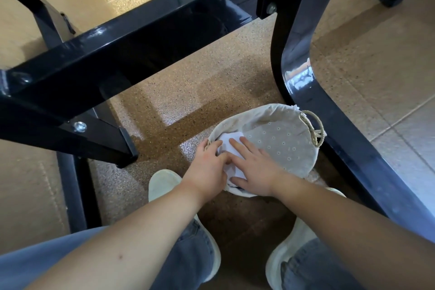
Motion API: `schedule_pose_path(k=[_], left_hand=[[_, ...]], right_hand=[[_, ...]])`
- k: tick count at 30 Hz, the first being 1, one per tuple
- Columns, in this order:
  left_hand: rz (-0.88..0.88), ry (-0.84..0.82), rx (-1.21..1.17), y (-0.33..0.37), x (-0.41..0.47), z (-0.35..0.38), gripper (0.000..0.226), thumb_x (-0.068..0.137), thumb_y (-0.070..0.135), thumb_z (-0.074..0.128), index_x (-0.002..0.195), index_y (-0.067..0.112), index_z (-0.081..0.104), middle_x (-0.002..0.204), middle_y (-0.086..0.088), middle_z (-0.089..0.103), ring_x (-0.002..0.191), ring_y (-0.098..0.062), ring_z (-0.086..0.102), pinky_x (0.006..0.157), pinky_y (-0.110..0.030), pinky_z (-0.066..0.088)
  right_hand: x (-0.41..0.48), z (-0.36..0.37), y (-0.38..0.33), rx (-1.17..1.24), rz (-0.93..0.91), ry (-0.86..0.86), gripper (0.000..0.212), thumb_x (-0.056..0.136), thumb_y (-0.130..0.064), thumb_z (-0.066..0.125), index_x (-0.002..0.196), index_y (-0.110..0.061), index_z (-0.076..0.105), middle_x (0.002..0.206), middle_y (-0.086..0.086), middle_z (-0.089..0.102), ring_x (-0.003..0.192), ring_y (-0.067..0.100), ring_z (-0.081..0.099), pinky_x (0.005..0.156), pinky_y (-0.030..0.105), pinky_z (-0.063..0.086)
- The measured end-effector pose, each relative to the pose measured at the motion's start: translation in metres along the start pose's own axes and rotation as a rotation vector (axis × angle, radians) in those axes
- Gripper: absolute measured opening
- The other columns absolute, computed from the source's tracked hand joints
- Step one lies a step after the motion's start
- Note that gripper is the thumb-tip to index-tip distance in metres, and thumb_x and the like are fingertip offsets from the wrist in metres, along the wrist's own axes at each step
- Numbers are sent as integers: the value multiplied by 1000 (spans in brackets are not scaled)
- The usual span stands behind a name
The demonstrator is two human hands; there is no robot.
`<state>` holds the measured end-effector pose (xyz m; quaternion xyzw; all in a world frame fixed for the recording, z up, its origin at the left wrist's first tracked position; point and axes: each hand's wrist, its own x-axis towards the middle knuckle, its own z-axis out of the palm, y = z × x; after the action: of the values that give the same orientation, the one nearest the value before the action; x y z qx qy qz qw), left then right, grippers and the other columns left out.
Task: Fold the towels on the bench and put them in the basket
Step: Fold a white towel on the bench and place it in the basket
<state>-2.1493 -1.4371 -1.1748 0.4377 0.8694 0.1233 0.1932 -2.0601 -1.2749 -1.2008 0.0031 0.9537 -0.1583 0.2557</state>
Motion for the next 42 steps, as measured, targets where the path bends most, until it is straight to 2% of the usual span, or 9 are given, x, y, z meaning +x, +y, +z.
schedule_pose_path(k=[4, 9, 13, 19, 23, 27, 33, 37, 42], left_hand=[[-18, -20, 3, -2, -1, 2, 31, 91, 19, 58, 120, 20, 69, 153, -16, 41, 147, -40, 22, 126, -40, 4], [50, 5, 30, -1, 2, 1, 26, 69, 9, 75, 95, 12, 76, 118, -22, 67, 126, -33, 55, 119, -48, 22], [28, -14, -10, -4, 1, 2, 26, 75, 14, 68, 100, 16, 75, 122, -17, 62, 130, -34, 52, 122, -43, 10], [2, -27, -38, -3, 3, 3, 32, 73, 23, 50, 90, 13, 75, 118, -18, 64, 122, -34, 56, 122, -45, 13], [-1, -57, -6, -1, 3, 0, 23, 74, 15, 61, 92, 9, 74, 132, -27, 57, 133, -39, 48, 122, -51, 20], [3, -101, 52, 2, 5, -2, 21, 84, 20, 60, 101, 14, 71, 152, -28, 39, 150, -34, 25, 124, -46, 10], [-16, -160, 125, 9, 4, -17, 25, 96, 25, 50, 113, 19, 66, 161, -17, 29, 154, -25, 6, 124, -41, 0], [-18, -195, 163, 13, 0, -31, 30, 99, 29, 47, 124, 19, 61, 165, -16, 13, 153, -29, -2, 124, -40, -1], [-73, -227, 97, 19, -9, -38, 29, 97, 30, 53, 125, 24, 61, 167, -11, 0, 153, -35, -6, 122, -48, 22]], right_hand=[[8, 1, 1, -45, 3, -59, 73, 98, -58, 48, 159, -39, 11, 168, -2, -23, 153, 27, -24, 119, 51, 27], [28, 1, -12, -178, 30, -81, 85, 93, -47, 61, 159, -38, 9, 165, -2, -30, 153, 31, -22, 116, 54, 29], [35, -5, -9, -191, -4, -80, 80, 89, -48, 66, 156, -36, 25, 166, -3, -26, 154, 31, -20, 117, 56, 26], [22, -6, -5, -180, -178, -143, 65, 96, -44, 52, 156, -24, 34, 169, 0, -3, 151, 44, -22, 121, 63, 13], [20, -6, -4, -132, -180, -147, 63, 96, -42, 55, 155, -26, 36, 169, -4, -6, 151, 40, -25, 123, 61, 10], [25, -4, -15, -173, -109, -168, 59, 99, -34, 49, 156, -23, 37, 168, -6, -17, 149, 38, -32, 124, 59, 4], [25, -6, -23, -221, -49, -180, 57, 102, -36, 43, 157, -25, 33, 168, -8, -16, 149, 37, -30, 123, 60, 10], [11, -20, -26, -197, -33, -144, 62, 100, -37, 50, 158, -28, 28, 170, -4, -11, 153, 36, -19, 121, 60, 14], [-19, -27, -24, -150, 77, -50, 74, 95, -38, 63, 157, -32, 22, 170, 4, -6, 154, 34, -15, 122, 57, 18]])
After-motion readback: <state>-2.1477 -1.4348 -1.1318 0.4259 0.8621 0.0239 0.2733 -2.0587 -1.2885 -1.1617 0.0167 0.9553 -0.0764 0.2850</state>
